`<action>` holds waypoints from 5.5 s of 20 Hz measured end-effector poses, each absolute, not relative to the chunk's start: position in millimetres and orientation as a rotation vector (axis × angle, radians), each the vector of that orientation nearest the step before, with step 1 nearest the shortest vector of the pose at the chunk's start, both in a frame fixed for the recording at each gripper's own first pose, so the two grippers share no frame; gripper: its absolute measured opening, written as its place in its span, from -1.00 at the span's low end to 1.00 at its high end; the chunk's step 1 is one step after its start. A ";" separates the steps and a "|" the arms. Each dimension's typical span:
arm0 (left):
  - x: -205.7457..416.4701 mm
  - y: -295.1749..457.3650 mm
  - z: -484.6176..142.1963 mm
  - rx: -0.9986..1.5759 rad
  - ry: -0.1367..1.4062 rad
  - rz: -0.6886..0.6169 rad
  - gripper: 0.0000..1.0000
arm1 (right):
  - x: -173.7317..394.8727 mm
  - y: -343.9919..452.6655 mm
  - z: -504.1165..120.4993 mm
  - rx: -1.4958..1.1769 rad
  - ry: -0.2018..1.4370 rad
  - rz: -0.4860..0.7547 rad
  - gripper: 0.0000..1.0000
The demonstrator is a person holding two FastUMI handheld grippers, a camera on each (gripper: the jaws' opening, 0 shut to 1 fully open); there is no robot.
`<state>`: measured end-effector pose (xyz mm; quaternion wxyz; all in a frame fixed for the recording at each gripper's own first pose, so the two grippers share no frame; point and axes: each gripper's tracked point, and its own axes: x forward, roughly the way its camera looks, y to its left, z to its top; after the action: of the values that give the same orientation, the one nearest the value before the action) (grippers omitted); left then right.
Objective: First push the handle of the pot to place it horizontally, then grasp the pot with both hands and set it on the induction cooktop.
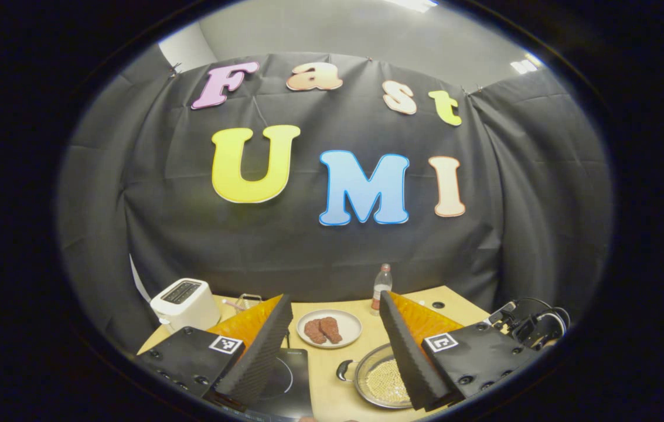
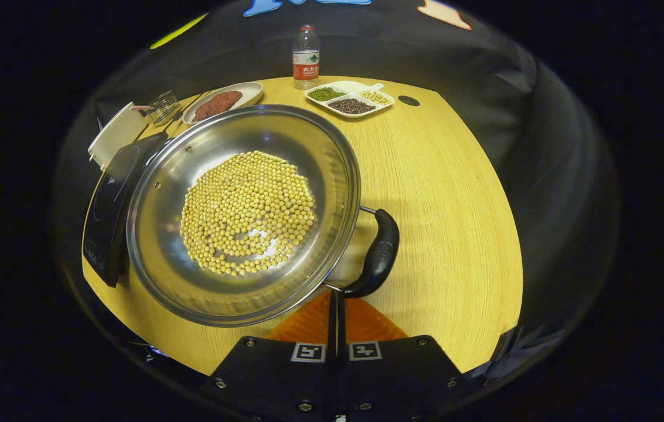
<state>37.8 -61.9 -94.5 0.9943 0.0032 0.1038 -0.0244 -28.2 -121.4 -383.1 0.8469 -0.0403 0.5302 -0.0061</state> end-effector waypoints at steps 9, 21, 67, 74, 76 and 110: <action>50.6 -66.0 -103.0 0.008 0.227 -0.050 0.90 | -0.6 -143.9 -384.9 -0.072 1.103 -0.058 -0.99; 62.6 -59.5 -119.8 -0.007 0.261 -0.028 0.90 | 33.3 -155.4 -383.1 -0.116 1.082 -0.062 -0.99; 70.5 -91.5 -416.2 0.020 0.955 -0.094 0.95 | 77.7 -149.7 -360.5 0.065 0.871 -0.002 0.92; 71.9 -92.2 -443.9 0.030 1.027 -0.078 0.89 | 88.5 -147.8 -378.1 0.071 0.909 0.022 0.91; 71.5 -88.8 -450.9 0.055 1.044 -0.075 0.78 | 89.8 -150.6 -387.3 0.068 0.932 0.027 0.70; 24.4 56.0 -346.2 -0.001 0.985 -0.108 0.19 | 32.1 10.6 -294.8 0.058 0.890 0.045 0.10</action>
<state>24.4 56.0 -346.2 0.8797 -0.0005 0.4727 -0.0520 32.1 10.6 -294.8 0.9019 0.0279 0.4306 0.0216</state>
